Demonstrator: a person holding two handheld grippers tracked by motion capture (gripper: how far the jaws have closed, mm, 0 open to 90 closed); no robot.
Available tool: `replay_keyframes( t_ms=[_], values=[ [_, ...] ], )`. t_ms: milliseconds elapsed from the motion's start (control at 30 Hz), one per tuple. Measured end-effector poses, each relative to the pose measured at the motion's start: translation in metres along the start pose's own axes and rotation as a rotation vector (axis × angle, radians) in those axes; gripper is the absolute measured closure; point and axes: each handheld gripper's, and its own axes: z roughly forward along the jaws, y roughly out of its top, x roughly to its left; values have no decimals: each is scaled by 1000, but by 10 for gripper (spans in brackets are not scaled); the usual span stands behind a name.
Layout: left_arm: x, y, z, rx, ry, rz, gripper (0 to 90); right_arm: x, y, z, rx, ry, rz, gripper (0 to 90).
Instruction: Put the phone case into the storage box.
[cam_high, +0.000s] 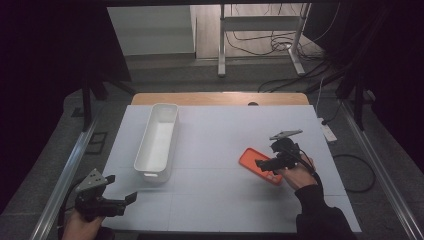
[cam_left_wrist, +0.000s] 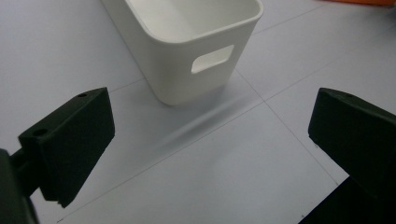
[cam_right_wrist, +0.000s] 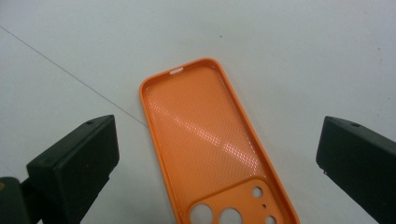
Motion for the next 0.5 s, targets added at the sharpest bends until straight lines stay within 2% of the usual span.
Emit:
replay_keyframes(
  t_ms=[233,500],
  values=[
    [0,0,0,2,2,3,13,5,8,11,15,-1,-24,0],
    [-1,0,0,5,2,6,13,7,17,20,25,14,-14,0]
  ],
)
